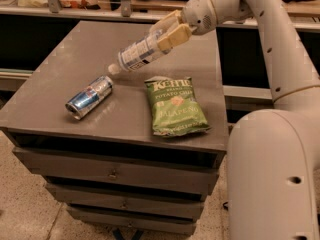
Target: Move blue plastic bottle near redbull can
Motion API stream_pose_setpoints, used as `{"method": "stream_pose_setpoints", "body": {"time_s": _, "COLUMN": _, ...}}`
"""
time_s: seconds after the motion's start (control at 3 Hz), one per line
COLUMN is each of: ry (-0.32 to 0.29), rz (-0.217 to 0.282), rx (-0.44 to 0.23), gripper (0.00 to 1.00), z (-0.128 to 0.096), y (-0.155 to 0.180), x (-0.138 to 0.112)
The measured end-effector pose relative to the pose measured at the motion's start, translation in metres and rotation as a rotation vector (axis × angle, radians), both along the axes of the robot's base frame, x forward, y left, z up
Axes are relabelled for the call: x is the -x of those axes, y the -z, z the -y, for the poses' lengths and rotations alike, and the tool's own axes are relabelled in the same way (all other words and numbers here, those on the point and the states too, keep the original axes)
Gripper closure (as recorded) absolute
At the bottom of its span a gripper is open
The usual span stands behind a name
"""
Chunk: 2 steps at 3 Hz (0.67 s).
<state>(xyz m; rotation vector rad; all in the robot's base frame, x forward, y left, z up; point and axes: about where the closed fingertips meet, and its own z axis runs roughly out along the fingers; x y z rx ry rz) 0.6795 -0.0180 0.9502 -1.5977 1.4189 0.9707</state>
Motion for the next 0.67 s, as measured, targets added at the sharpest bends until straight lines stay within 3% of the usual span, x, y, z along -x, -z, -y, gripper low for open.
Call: {"method": "stream_pose_setpoints", "body": {"time_s": 0.67, "ry": 0.153, "rz": -0.007, "rx": 0.022, "gripper": 0.36, "z": -0.0147, "y": 0.0051, "x": 0.0131}}
